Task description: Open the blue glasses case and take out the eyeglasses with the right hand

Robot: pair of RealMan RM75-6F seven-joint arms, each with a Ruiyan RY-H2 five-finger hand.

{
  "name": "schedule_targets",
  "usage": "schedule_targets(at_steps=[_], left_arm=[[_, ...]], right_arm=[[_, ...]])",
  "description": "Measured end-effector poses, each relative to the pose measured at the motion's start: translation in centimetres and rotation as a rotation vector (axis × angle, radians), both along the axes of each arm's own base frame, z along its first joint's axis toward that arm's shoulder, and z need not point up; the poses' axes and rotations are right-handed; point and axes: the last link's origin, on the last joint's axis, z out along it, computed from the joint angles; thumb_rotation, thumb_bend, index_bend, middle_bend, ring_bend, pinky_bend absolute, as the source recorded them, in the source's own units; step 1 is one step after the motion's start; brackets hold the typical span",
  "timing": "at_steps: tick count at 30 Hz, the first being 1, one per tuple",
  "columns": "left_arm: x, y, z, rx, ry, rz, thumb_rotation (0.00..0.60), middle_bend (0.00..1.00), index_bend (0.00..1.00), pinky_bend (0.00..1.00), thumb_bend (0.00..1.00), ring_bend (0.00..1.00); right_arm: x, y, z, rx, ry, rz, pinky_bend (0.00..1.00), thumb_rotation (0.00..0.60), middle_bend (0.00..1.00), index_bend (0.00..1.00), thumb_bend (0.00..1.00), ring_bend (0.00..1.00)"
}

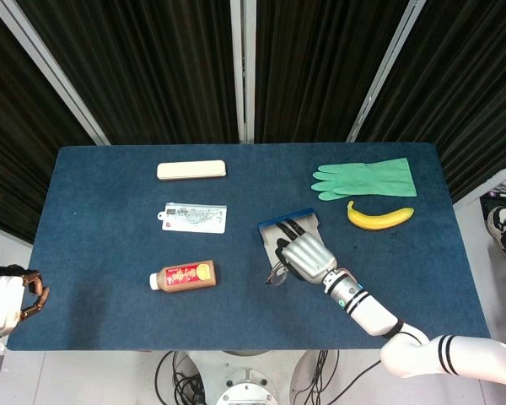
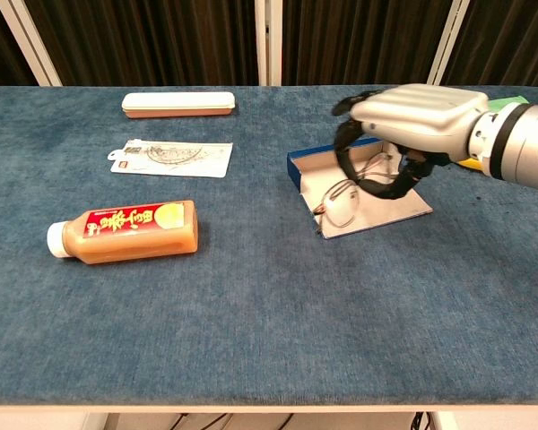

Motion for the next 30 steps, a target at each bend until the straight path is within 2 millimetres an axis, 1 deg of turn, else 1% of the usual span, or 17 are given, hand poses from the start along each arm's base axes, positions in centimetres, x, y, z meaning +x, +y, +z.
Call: schedule_targets(at_steps=[3, 5, 9, 11, 12, 13, 15, 17, 21, 24, 27, 28, 30], left_arm=[[0.0, 0.0, 0.0, 0.001, -0.001, 0.001, 0.600, 0.65, 0.67, 0.40, 0.37, 0.43], [0.0, 0.0, 0.0, 0.001, -0.002, 0.001, 0.600, 0.65, 0.67, 0.40, 0.37, 0.43], [0.0, 0.0, 0.0, 0.001, -0.004, 0.001, 0.600, 0.65, 0.67, 0.40, 0.37, 0.43], [-0.1, 0.0, 0.0, 0.000, -0.005, 0.001, 0.600, 0.65, 0.67, 0.40, 0.37, 0.43], [-0.1, 0.0, 0.0, 0.000, -0.005, 0.001, 0.600, 0.65, 0.67, 0.40, 0.37, 0.43], [-0.1, 0.0, 0.0, 0.000, -0.006, 0.000, 0.600, 0.65, 0.67, 0.40, 0.37, 0.43], [-0.1, 0.0, 0.1, 0.000, -0.008, 0.000, 0.600, 0.65, 0.67, 0.40, 0.37, 0.43], [-0.1, 0.0, 0.1, -0.001, -0.008, 0.001, 0.600, 0.65, 0.67, 0.40, 0.37, 0.43], [-0.1, 0.0, 0.1, -0.002, -0.013, 0.000, 0.600, 0.65, 0.67, 0.40, 0.37, 0.43], [-0.1, 0.0, 0.1, -0.004, -0.014, -0.001, 0.600, 0.65, 0.67, 0.40, 0.37, 0.43], [-0.1, 0.0, 0.1, -0.005, -0.007, -0.003, 0.600, 0.65, 0.67, 0.40, 0.37, 0.43], [-0.1, 0.0, 0.1, -0.004, -0.005, -0.003, 0.600, 0.65, 0.67, 0.40, 0.37, 0.43], [0.0, 0.0, 0.0, -0.003, -0.002, -0.003, 0.600, 0.65, 0.67, 0.40, 0.37, 0.43]], right_arm=[[1.7, 0.5, -1.1, 0.061, 0.024, 0.071, 0.00, 0.600, 0.32, 0.64, 0.47, 0.00], [2.9, 0.8, -2.4, 0.099, 0.040, 0.117, 0.00, 0.600, 0.30, 0.61, 0.47, 0.00], [4.7, 1.1, -4.9, 0.138, 0.059, 0.177, 0.00, 0.600, 0.27, 0.53, 0.41, 0.00], [5.4, 1.1, -6.3, 0.145, 0.063, 0.194, 0.00, 0.600, 0.21, 0.32, 0.36, 0.00], [5.6, 1.1, -6.8, 0.144, 0.065, 0.201, 0.00, 0.600, 0.18, 0.17, 0.33, 0.00], [5.8, 1.0, -7.4, 0.141, 0.069, 0.209, 0.00, 0.600, 0.15, 0.05, 0.31, 0.00], [6.1, 1.1, -8.1, 0.134, 0.072, 0.221, 0.00, 0.600, 0.13, 0.00, 0.27, 0.00], [5.9, 1.1, -8.2, 0.125, 0.076, 0.224, 0.00, 0.600, 0.12, 0.00, 0.24, 0.00], [4.9, 0.8, -6.6, 0.075, 0.076, 0.205, 0.00, 0.600, 0.10, 0.00, 0.21, 0.00], [3.1, 0.6, -4.3, 0.003, 0.051, 0.145, 0.00, 0.600, 0.10, 0.00, 0.21, 0.00], [0.1, 0.3, -0.9, -0.100, 0.033, 0.055, 0.00, 0.600, 0.10, 0.00, 0.21, 0.00], [-1.3, 0.4, 0.7, -0.146, 0.031, 0.015, 0.00, 0.600, 0.10, 0.00, 0.21, 0.00], [-3.5, 0.8, 3.2, -0.216, 0.030, -0.046, 0.00, 0.600, 0.10, 0.00, 0.21, 0.00]])
